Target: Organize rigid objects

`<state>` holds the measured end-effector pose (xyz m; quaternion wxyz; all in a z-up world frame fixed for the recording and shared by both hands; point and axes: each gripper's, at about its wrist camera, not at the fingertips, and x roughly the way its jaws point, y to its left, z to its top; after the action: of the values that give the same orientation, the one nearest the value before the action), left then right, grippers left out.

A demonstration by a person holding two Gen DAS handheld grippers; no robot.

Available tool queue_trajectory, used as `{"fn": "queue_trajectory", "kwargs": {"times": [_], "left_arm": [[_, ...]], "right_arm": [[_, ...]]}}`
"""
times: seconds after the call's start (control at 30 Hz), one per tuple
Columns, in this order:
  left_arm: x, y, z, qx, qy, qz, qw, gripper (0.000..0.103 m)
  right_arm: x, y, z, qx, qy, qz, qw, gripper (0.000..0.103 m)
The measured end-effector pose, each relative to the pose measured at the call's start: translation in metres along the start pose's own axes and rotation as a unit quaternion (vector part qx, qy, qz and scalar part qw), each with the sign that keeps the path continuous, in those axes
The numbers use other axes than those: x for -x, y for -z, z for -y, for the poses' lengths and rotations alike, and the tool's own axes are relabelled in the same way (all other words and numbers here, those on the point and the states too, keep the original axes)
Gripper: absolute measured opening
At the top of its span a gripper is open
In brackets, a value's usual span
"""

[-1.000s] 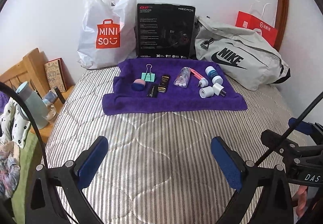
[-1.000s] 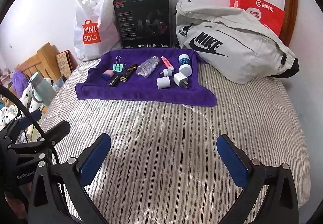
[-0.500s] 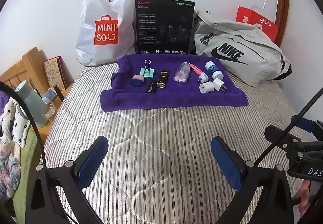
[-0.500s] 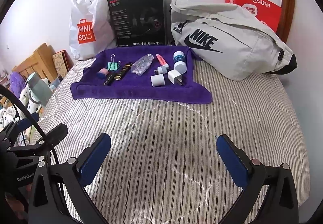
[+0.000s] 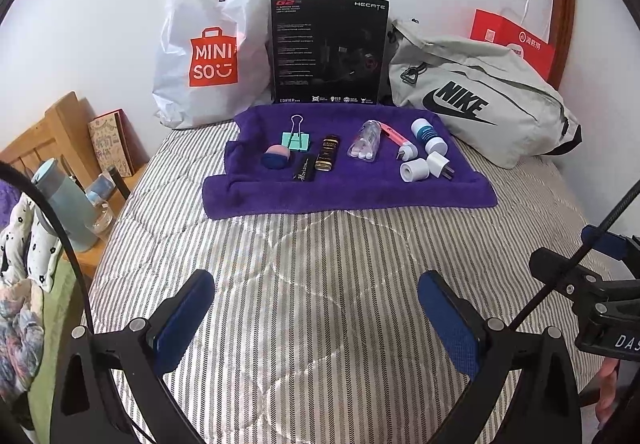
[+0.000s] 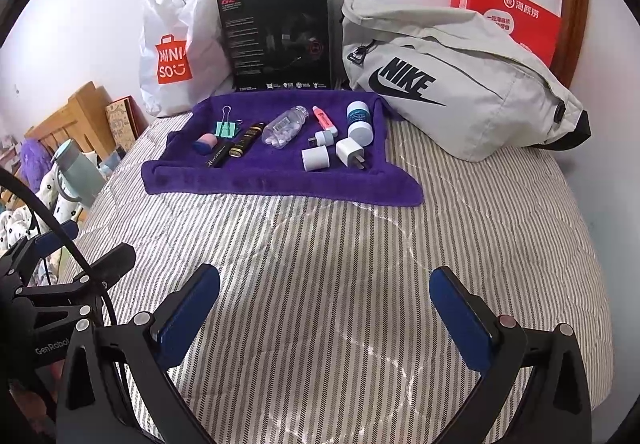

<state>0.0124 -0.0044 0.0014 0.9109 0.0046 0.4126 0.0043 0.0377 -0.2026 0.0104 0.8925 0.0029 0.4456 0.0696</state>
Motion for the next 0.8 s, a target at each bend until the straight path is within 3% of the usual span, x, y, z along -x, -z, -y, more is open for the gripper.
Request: {"fn": "queue_trajectory", "kwargs": {"times": [0.8], "left_arm": [[0.0035, 0.0021, -0.0034, 0.001, -0.001, 0.002, 1.0000, 0.103]], "right_arm": [[-0.0010, 0.0027, -0.0004, 0.002, -0.001, -0.006, 1.000, 0.103]]}}
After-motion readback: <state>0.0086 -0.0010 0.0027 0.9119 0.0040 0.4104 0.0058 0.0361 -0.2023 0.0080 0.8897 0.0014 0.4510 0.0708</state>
